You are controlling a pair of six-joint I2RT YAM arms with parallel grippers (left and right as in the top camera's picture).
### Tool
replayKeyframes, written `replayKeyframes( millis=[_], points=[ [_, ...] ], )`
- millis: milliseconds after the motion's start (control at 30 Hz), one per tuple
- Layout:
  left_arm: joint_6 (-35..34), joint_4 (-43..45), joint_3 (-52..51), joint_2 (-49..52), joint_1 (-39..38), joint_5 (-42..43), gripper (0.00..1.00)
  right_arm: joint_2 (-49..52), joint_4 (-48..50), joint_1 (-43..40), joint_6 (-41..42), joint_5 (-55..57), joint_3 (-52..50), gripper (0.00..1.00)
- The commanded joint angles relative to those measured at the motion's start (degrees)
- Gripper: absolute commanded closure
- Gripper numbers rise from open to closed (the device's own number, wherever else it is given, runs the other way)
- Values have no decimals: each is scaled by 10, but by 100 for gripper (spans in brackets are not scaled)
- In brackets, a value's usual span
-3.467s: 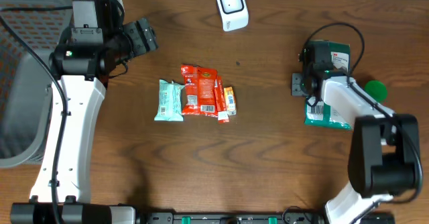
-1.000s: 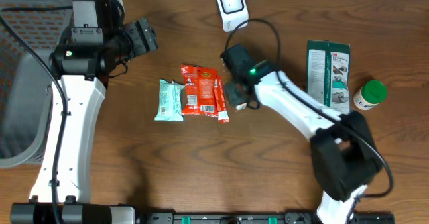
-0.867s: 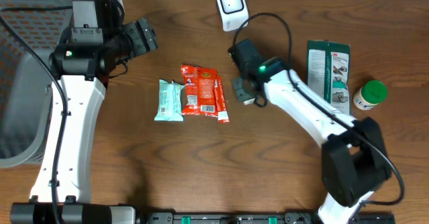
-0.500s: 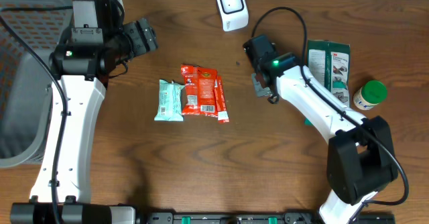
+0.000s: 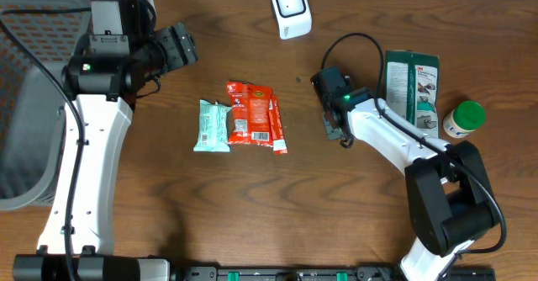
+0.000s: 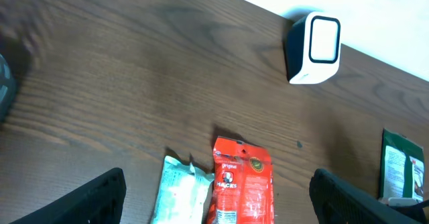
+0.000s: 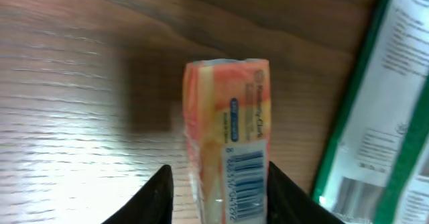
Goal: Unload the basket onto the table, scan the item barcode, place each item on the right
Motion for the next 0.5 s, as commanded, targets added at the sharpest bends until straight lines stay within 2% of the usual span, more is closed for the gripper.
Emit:
replayKeyframes(
  millis=[0, 67, 467],
  points=[
    [4, 0, 2, -4, 2, -1, 12, -5, 1, 6, 3, -43, 8, 60],
    [4, 0, 2, -4, 2, -1, 12, -10, -3, 6, 3, -60, 16, 58],
    [4, 0, 2, -4, 2, -1, 12, -34, -5, 5, 2, -103, 33, 56]
  ],
)
